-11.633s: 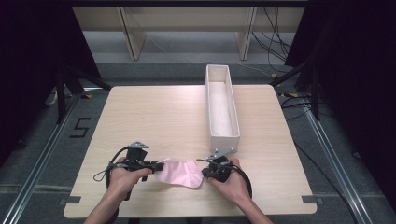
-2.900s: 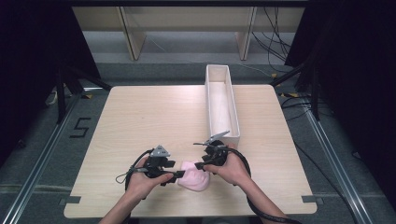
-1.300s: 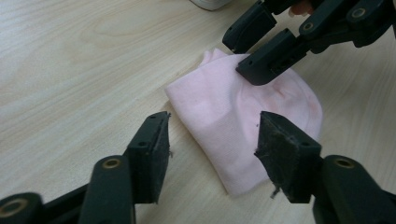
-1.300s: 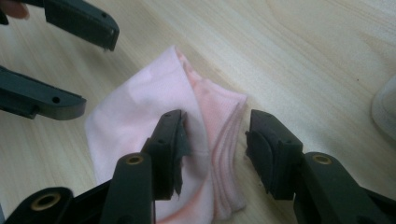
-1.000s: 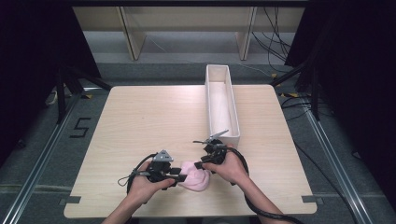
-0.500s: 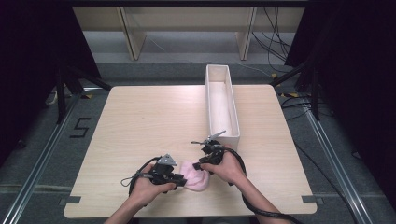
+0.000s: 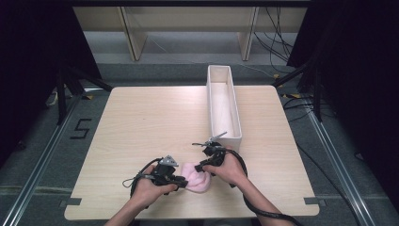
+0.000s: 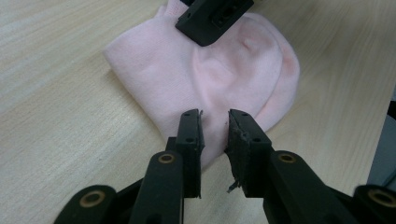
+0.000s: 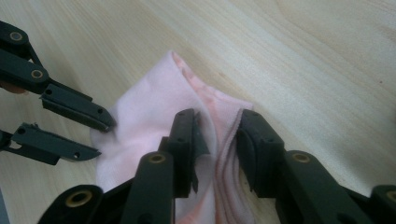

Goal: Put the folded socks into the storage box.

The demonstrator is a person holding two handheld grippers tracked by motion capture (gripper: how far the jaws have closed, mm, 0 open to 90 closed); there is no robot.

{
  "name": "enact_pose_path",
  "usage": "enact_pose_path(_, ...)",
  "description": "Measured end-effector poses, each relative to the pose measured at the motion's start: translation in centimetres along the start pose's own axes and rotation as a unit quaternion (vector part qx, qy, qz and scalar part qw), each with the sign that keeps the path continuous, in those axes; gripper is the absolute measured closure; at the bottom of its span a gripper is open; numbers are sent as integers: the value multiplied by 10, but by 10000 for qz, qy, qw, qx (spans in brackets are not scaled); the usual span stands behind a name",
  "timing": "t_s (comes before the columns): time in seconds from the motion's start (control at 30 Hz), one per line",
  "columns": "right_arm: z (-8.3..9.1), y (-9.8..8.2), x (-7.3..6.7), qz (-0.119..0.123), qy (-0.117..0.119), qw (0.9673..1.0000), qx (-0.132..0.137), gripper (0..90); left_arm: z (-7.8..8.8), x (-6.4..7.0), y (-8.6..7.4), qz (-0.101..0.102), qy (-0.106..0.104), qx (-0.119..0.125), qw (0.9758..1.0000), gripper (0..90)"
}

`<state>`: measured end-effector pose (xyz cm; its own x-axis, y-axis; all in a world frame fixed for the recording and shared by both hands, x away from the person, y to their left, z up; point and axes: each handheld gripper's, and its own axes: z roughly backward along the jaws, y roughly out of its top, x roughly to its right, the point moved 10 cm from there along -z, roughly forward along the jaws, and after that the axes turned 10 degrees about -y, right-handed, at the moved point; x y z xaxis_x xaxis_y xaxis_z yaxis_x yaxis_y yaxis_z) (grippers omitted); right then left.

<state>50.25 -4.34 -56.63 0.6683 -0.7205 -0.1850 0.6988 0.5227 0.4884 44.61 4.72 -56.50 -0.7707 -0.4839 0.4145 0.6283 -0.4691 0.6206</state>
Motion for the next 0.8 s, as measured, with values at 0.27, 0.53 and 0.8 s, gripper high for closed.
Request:
enact_pose_path(0.27, -1, 0, -1, -12, 54, 10000, -11, 754, 2, -3, -2, -81, 145, -205, 9997, 786)
enact_pose_path(0.53, 1, 0, -3, 65, 18, 10000, 20, 779, 2, -4, -3, -71, 211, -245, 9995, 818)
enact_pose_path(0.8, 12, 5, -8, 259, -10, 9995, 200, 781, 2, -3, -3, -27, 288, -162, 9995, 815)
